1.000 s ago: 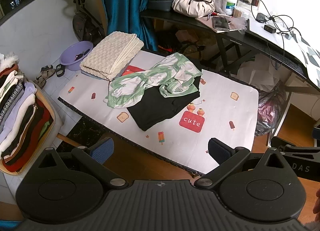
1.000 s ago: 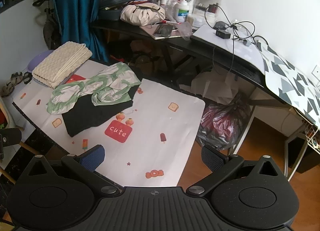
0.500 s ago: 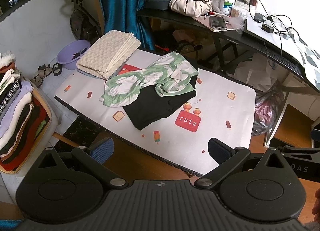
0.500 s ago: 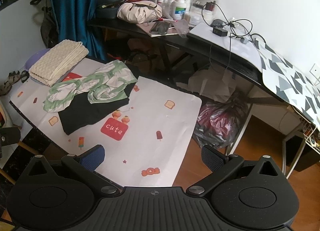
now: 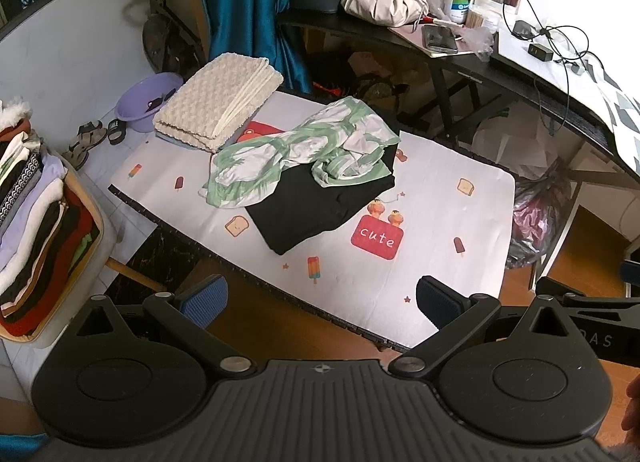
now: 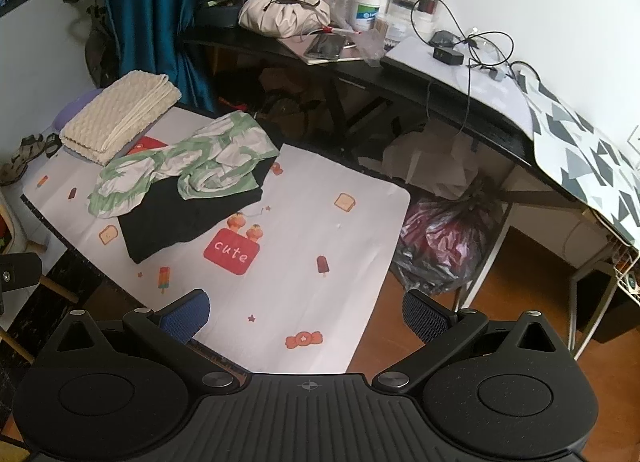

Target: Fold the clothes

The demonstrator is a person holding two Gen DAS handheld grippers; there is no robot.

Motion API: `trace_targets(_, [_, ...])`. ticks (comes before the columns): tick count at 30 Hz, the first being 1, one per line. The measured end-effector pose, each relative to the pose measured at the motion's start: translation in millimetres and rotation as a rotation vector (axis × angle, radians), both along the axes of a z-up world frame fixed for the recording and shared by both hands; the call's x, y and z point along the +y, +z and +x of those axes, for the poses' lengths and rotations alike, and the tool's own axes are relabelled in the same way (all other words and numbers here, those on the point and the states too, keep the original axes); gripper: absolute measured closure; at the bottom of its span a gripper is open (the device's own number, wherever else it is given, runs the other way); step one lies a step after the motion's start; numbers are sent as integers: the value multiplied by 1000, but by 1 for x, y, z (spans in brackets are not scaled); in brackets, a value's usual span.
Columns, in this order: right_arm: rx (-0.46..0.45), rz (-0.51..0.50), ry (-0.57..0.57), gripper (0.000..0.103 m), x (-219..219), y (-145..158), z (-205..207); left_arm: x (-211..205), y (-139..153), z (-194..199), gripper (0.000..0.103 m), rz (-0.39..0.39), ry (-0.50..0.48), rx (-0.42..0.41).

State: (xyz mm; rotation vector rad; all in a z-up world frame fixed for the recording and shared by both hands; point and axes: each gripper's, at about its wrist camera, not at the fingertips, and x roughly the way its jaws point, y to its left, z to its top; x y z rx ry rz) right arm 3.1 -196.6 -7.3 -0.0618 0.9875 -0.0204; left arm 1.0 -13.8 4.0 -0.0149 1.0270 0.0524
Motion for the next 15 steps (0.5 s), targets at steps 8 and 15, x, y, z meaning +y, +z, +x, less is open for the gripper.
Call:
trace_targets(8, [28,7,3,1,-4,-9,10,-6,-4,9,0,9,-1,21])
trace_targets(15, [56,13,-6,1,-8,-18,18,-11,-10,19,0,15,-9,45])
